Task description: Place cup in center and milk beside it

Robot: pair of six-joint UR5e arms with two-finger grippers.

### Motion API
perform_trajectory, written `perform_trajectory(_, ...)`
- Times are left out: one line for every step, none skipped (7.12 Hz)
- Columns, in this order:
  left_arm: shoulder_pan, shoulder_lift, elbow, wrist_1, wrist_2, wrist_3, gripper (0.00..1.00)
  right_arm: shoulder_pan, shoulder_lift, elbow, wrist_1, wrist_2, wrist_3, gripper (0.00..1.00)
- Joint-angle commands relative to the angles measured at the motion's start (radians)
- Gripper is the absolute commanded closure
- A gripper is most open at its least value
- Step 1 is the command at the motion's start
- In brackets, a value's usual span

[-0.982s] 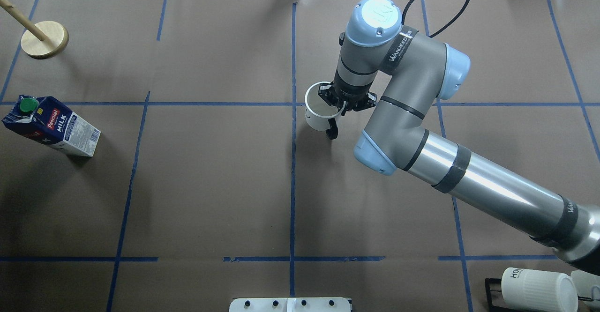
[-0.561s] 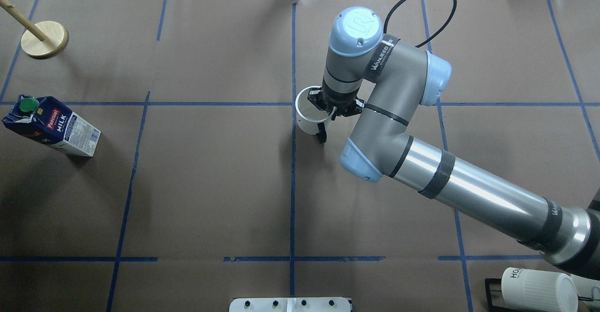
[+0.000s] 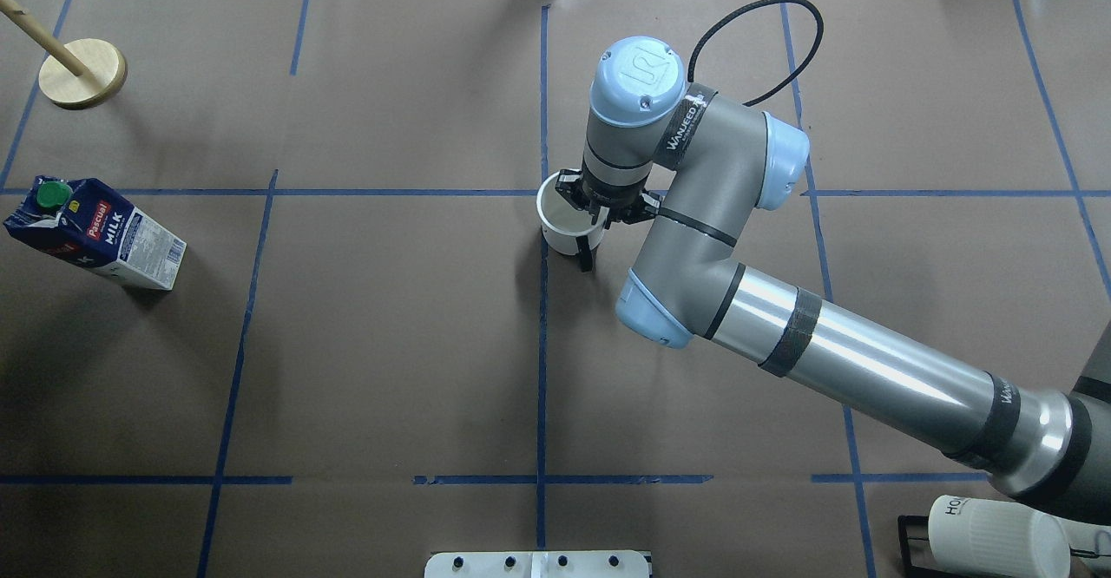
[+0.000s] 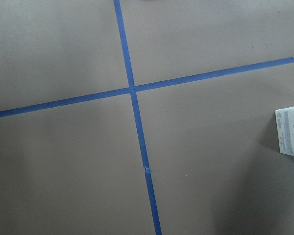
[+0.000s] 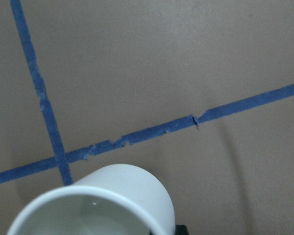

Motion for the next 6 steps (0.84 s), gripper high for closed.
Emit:
perform_trajectory(0.0,0.0,-0.006,0.0,0.0,-0.001,0.0,0.003,0.002,0.001,0.022,0.0,-0.002,0.0)
perform_trajectory(0.0,0.0,-0.005,0.0,0.0,-0.001,0.0,0.021,0.003,0.034,0.009,0.01,-0.004,0.0)
perform_trajectory(0.003,-0.002,-0.005,-0.002,0.0,-0.001,0.0,0.053,0.002,0.082,-0.042,0.055,-0.012,0.0)
perform_trajectory(0.006,-0.005,-0.006,-0.026,0.002,-0.01,0.0,0.091,-0.003,0.151,-0.123,0.08,-0.051,0.0)
perform_trajectory(0.006,-0.005,-0.011,-0.116,0.008,-0.01,0.0,0.155,-0.006,0.205,-0.234,0.132,-0.156,0.0)
perform_trajectory(0.005,-0.009,0.006,-0.218,0.009,-0.016,0.0,0.25,-0.049,0.252,-0.299,0.199,-0.293,0.0)
